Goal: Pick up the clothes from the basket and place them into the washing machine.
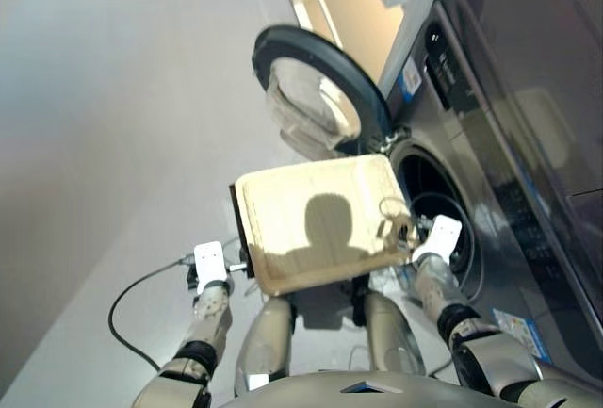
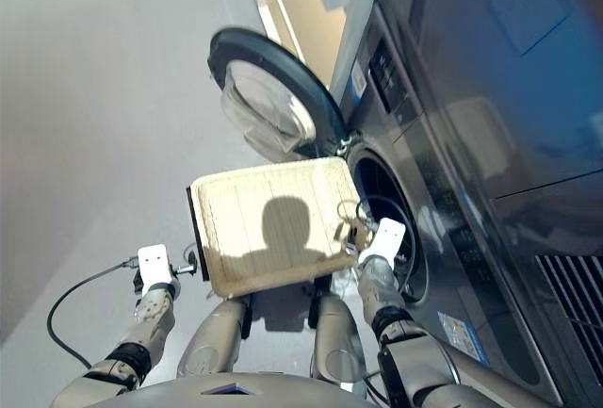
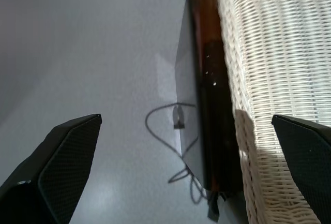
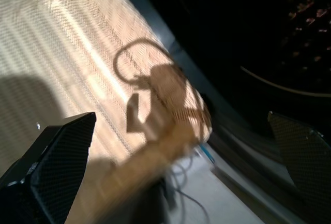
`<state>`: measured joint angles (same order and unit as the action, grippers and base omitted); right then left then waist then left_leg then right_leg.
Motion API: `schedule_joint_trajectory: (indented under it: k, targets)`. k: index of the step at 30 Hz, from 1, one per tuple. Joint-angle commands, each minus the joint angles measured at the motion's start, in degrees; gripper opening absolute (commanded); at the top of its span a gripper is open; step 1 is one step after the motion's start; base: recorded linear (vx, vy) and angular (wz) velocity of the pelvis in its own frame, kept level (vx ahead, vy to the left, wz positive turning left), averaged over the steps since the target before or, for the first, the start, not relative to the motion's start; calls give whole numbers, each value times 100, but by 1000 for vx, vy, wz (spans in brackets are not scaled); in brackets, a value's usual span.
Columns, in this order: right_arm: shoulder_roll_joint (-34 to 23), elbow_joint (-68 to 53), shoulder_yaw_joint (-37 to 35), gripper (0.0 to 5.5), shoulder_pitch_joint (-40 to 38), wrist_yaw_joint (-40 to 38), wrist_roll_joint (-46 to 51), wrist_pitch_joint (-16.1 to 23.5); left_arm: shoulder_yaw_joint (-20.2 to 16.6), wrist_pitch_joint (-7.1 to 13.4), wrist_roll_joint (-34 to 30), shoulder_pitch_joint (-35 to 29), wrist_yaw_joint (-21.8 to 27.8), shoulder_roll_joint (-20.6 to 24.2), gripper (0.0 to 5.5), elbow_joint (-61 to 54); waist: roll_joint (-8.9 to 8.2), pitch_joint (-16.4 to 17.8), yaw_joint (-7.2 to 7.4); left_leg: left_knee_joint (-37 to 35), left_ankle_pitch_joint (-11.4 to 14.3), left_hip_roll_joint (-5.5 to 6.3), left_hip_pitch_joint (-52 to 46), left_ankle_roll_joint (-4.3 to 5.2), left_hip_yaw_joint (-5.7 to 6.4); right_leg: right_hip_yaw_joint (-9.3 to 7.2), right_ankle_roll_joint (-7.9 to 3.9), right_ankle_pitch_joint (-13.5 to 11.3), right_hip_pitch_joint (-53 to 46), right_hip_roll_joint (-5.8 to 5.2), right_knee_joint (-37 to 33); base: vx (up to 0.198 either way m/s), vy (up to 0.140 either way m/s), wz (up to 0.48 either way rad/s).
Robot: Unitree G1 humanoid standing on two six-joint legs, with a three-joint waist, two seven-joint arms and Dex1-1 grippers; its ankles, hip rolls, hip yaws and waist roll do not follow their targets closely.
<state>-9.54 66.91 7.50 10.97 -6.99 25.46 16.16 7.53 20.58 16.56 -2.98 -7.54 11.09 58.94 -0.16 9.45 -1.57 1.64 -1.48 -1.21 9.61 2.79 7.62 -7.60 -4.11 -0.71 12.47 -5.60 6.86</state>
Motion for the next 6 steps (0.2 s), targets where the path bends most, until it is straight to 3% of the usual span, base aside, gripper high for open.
schedule_joint_trajectory:
  k: [1, 4, 6]
  targets:
    - [7, 193, 55, 550, -177, -6, -613, -81, -107, 9, -466, -11, 117, -20, 550, 309, -108, -288, 85, -557, -412, 455, -190, -129, -487, -206, -108, -406, -418, 365, -676, 91, 9, -35]
    - [-9, 296, 3, 550, -478, -38, -927, -153, -44, -40, -762, 144, 156, -66, 550, 444, -105, -474, 135, -664, -394, 408, -469, -118, -507, -184, -124, -387, -695, 383, -768, 84, 13, -43]
    - [-22, 355, -8, 550, -557, -37, -1021, -185, -33, -68, -823, 191, 207, -69, 550, 492, -107, -521, 153, -664, -378, 403, -530, -110, -532, -167, -129, -391, -768, 389, -799, 0, 0, 0]
